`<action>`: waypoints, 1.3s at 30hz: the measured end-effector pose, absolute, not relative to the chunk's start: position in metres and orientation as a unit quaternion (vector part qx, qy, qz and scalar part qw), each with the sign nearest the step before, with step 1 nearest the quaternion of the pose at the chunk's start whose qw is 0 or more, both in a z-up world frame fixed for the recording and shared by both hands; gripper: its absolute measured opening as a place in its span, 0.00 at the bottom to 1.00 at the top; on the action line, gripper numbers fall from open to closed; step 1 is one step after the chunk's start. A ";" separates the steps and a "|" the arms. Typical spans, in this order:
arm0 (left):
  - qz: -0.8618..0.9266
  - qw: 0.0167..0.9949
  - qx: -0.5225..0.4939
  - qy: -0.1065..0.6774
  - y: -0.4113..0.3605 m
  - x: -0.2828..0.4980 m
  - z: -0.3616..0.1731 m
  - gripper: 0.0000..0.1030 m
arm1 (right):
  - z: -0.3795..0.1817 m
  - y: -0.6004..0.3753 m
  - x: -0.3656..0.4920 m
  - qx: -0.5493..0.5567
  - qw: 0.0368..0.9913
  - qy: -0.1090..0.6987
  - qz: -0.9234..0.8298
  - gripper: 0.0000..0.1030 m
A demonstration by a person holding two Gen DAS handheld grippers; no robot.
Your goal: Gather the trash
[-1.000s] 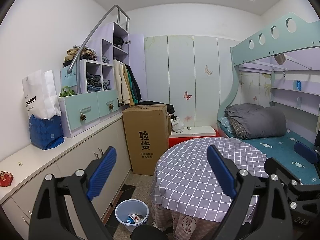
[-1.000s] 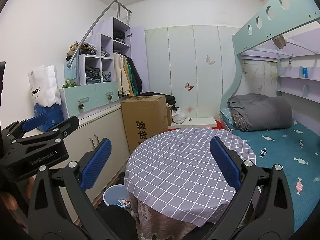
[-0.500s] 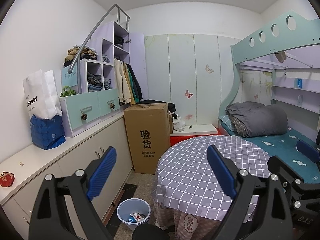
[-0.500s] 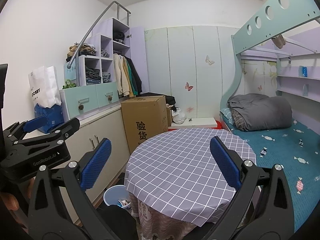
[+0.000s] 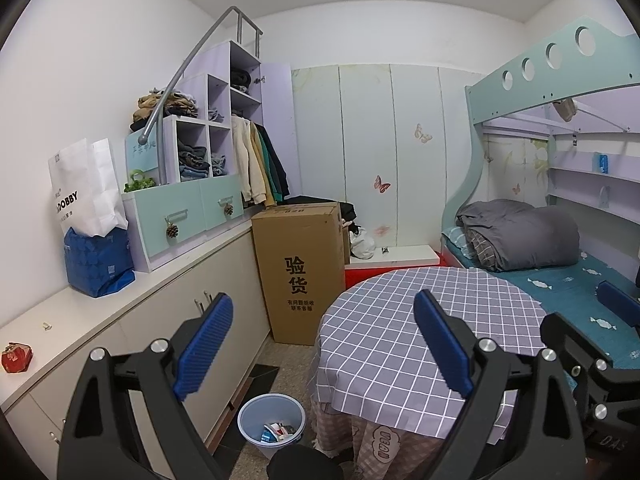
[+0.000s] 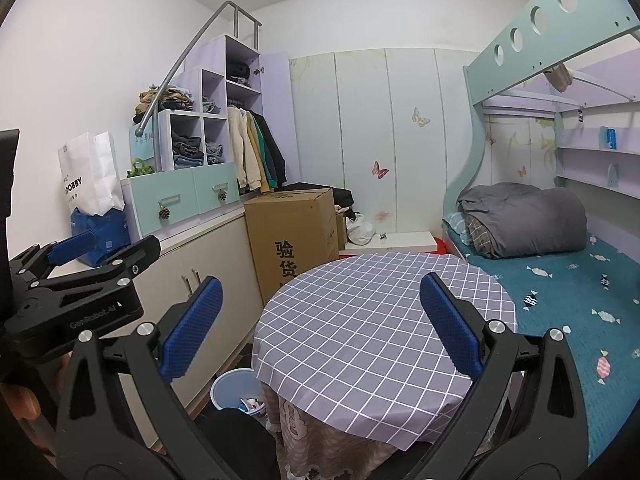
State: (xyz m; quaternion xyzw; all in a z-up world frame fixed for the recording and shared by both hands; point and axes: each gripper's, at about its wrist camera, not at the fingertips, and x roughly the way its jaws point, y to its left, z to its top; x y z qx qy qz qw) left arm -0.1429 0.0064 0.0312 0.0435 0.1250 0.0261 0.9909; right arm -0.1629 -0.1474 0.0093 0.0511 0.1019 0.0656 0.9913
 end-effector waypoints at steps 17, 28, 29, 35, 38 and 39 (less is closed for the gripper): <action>0.031 0.990 0.046 0.126 0.009 -0.142 0.030 0.87 | 0.006 -0.143 -0.163 0.054 0.990 0.106 0.070 0.94; 0.033 0.990 0.046 0.128 0.011 -0.142 0.030 0.87 | 0.005 -0.138 -0.163 0.056 0.990 0.107 0.075 0.94; 0.033 0.990 0.047 0.129 0.011 -0.142 0.030 0.87 | 0.004 -0.138 -0.163 0.056 0.990 0.108 0.075 0.94; 0.033 0.990 0.047 0.128 0.012 -0.142 0.030 0.87 | 0.004 -0.136 -0.162 0.057 0.990 0.108 0.077 0.94; 0.034 0.990 0.047 0.128 0.012 -0.141 0.030 0.87 | 0.004 -0.135 -0.162 0.057 0.990 0.108 0.078 0.94; 0.033 0.990 0.047 0.128 0.012 -0.141 0.030 0.87 | 0.004 -0.136 -0.162 0.057 0.990 0.108 0.077 0.94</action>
